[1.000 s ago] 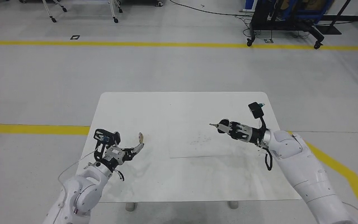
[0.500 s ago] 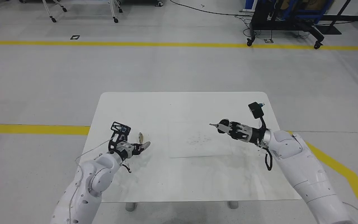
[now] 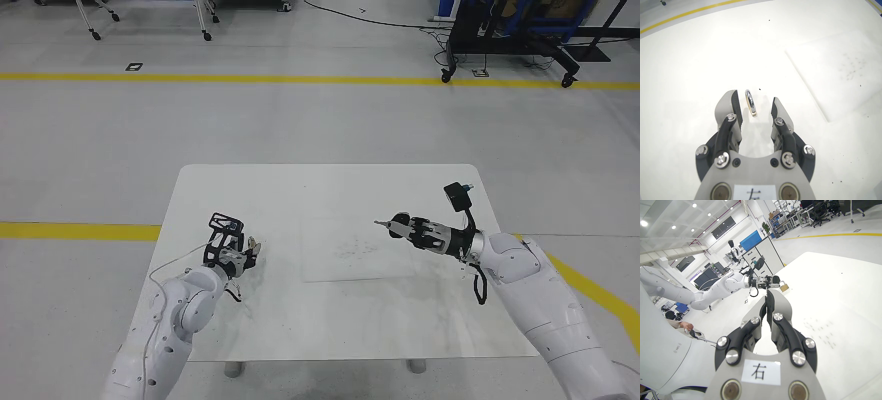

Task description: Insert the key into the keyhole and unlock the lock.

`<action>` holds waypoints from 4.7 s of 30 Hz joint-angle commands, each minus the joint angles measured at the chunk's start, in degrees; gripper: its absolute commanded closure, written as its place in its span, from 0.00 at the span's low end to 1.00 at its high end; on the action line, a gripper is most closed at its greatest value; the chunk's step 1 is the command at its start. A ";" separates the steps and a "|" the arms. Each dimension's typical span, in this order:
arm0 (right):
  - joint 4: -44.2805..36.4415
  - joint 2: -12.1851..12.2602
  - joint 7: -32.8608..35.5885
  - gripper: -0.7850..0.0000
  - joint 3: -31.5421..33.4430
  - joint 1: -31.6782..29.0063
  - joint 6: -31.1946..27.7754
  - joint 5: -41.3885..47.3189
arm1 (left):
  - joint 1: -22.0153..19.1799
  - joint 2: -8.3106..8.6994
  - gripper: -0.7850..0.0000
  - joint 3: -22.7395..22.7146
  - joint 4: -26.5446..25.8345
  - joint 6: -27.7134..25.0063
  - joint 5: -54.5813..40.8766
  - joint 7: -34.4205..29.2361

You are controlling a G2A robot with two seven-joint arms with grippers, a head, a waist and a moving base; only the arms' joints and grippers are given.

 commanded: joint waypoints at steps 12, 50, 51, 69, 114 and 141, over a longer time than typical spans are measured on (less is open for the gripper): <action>0.00 0.00 0.00 1.00 0.00 0.00 0.00 0.00 | -0.53 -0.42 1.00 1.11 1.16 4.66 3.18 -0.65; 0.00 0.00 0.00 1.00 0.00 0.00 0.00 0.00 | -3.23 -0.67 0.77 3.29 3.61 -7.34 3.10 -0.66; 0.00 0.00 0.00 1.00 0.00 0.00 0.00 0.00 | -3.23 -0.66 0.77 3.27 3.63 -7.39 3.14 -0.61; 0.00 0.00 0.00 1.00 0.00 0.00 0.00 0.00 | -5.72 -0.98 1.00 3.72 7.34 -6.89 3.64 0.61; 0.08 -0.08 -1.52 1.00 0.22 0.04 2.19 -0.46 | -24.26 -4.76 1.00 8.41 27.93 -19.35 -47.46 -13.68; 18.76 -7.95 -4.00 1.00 -18.48 15.33 0.95 21.81 | -41.12 -11.81 1.00 17.48 52.26 -6.89 -93.43 -43.21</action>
